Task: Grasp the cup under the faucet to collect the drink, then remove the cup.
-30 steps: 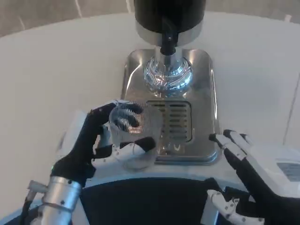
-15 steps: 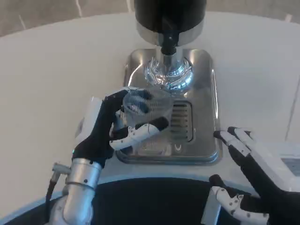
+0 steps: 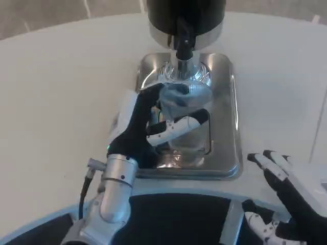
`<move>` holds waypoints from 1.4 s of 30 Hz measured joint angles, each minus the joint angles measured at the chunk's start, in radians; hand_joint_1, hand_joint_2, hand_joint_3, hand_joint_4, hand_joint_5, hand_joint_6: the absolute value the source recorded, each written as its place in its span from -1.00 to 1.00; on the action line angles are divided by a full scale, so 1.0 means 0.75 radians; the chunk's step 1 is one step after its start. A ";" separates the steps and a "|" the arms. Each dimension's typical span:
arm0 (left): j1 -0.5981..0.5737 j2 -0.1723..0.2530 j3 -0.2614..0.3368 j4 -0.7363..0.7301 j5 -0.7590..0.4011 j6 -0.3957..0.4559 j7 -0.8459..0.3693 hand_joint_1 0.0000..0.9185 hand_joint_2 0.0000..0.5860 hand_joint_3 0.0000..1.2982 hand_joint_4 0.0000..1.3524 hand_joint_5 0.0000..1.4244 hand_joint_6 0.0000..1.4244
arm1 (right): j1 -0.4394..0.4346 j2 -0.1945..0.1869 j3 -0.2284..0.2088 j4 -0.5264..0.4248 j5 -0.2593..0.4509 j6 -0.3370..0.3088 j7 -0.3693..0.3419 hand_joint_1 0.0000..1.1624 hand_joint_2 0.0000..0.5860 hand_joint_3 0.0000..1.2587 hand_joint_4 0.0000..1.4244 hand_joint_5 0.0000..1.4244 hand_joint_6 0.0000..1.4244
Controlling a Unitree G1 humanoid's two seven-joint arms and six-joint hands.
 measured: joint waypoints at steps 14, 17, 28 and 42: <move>-0.096 -0.013 -0.102 0.098 0.100 0.062 0.187 0.05 -0.65 0.20 0.29 0.59 0.90 | -0.021 0.002 -0.043 0.000 0.019 0.000 0.000 -0.42 0.80 -0.90 -1.00 -1.00 -0.89; -0.103 -0.010 -0.101 0.113 0.097 0.066 0.201 -0.07 -0.64 0.03 -0.02 0.34 0.77 | -0.020 0.002 -0.043 0.000 0.020 0.000 0.000 -0.42 0.80 -0.90 -1.00 -1.00 -0.89; -0.128 0.047 -0.092 0.170 0.062 0.063 0.200 -0.33 -0.64 -0.37 -0.53 -0.14 0.31 | -0.029 0.002 -0.011 0.000 0.018 0.012 0.006 -0.44 0.80 -0.90 -1.00 -1.00 -0.89; -0.128 0.083 -0.101 0.182 0.043 -0.018 0.144 -0.70 -0.91 -0.86 -1.00 -0.74 -0.54 | -0.042 0.003 0.023 0.000 -0.009 0.039 0.011 -0.46 0.77 -0.90 -1.00 -1.00 -0.91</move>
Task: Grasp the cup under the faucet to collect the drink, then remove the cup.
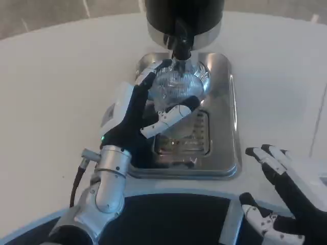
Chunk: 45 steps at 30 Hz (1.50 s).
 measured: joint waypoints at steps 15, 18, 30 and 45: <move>-0.001 0.045 0.005 -0.012 -0.004 -0.077 -0.085 -0.75 -0.90 -1.00 -1.00 -0.81 -0.64 | -0.013 0.000 0.042 0.000 -0.021 0.037 0.000 -0.49 0.72 -0.88 -1.00 -1.00 -0.91; 0.011 0.076 0.019 -0.031 -0.017 -0.127 -0.088 -0.78 -0.92 -1.00 -1.00 -0.79 -0.64 | -0.017 0.000 0.048 0.000 -0.022 0.041 0.000 -0.49 0.72 -0.88 -1.00 -1.00 -0.91; 0.136 0.347 0.130 -0.246 -0.106 -0.318 -0.169 -0.86 -0.84 -0.88 -0.91 -0.68 -0.64 | -0.027 0.000 0.062 0.002 -0.004 0.070 -0.068 -0.50 0.72 -0.88 -1.00 -1.00 -0.90; 0.733 0.678 0.214 -0.699 0.017 -0.399 -0.311 -0.80 -0.68 -0.82 -0.82 -0.68 -0.71 | -0.308 0.006 -0.031 0.059 0.222 0.422 -0.157 -0.52 0.89 -1.00 -1.00 -1.00 -0.95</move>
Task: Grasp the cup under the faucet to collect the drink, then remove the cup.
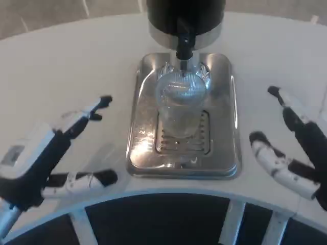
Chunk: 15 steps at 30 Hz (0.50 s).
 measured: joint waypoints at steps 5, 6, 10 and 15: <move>0.167 0.062 0.057 -0.141 0.056 -0.023 0.006 -0.81 -0.69 -0.85 -0.87 -0.71 -0.72 | -0.155 0.001 0.011 0.070 0.057 0.132 -0.066 -0.52 0.90 -1.00 -1.00 -1.00 -0.96; 0.199 0.070 0.068 -0.161 0.061 -0.023 0.007 -0.81 -0.70 -0.85 -0.88 -0.73 -0.73 | -0.182 0.000 0.023 0.088 0.075 0.152 -0.090 -0.52 0.90 -1.00 -1.00 -1.00 -0.95; 0.290 0.091 0.097 -0.220 0.091 -0.035 0.006 -0.81 -0.70 -0.86 -0.90 -0.75 -0.74 | -0.281 0.005 0.062 0.185 0.171 0.195 -0.175 -0.62 0.89 -1.00 -1.00 -1.00 -0.93; 0.339 0.100 0.120 -0.256 0.091 -0.047 0.006 -0.82 -0.70 -0.87 -0.90 -0.76 -0.75 | -0.377 -0.004 0.104 0.259 0.262 0.228 -0.242 -0.64 0.87 -1.00 -1.00 -1.00 -0.93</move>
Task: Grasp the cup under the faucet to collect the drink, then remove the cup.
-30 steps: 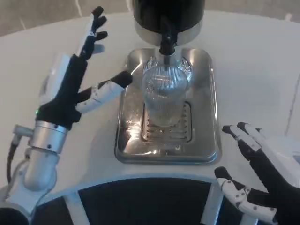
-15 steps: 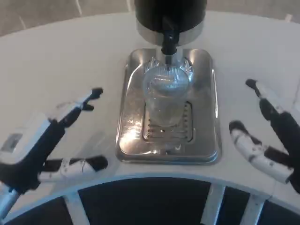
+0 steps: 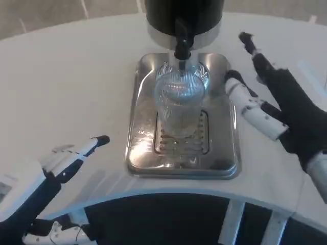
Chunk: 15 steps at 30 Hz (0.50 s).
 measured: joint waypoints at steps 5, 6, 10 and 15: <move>0.025 0.009 0.022 0.001 0.000 0.000 -0.002 -0.84 -0.70 -0.87 -0.90 -0.77 -0.75 | -0.068 -0.005 0.070 0.022 0.058 0.022 -0.054 -0.65 0.87 -1.00 -1.00 -1.00 -0.93; 0.027 0.009 0.026 0.003 -0.001 0.000 -0.003 -0.84 -0.70 -0.87 -0.90 -0.77 -0.75 | -0.076 -0.007 0.081 0.028 0.074 0.028 -0.063 -0.65 0.87 -1.00 -1.00 -1.00 -0.93; 0.029 0.012 0.042 0.019 -0.009 0.000 -0.011 -0.84 -0.70 -0.87 -0.90 -0.77 -0.75 | -0.085 -0.039 0.103 0.063 0.137 0.048 -0.091 -0.66 0.87 -1.00 -1.00 -1.00 -0.93; 0.031 0.012 0.043 0.024 -0.014 0.002 -0.025 -0.85 -0.70 -0.87 -0.90 -0.77 -0.75 | -0.163 -0.083 0.108 0.120 0.222 0.072 -0.123 -0.69 0.82 -1.00 -1.00 -1.00 -0.92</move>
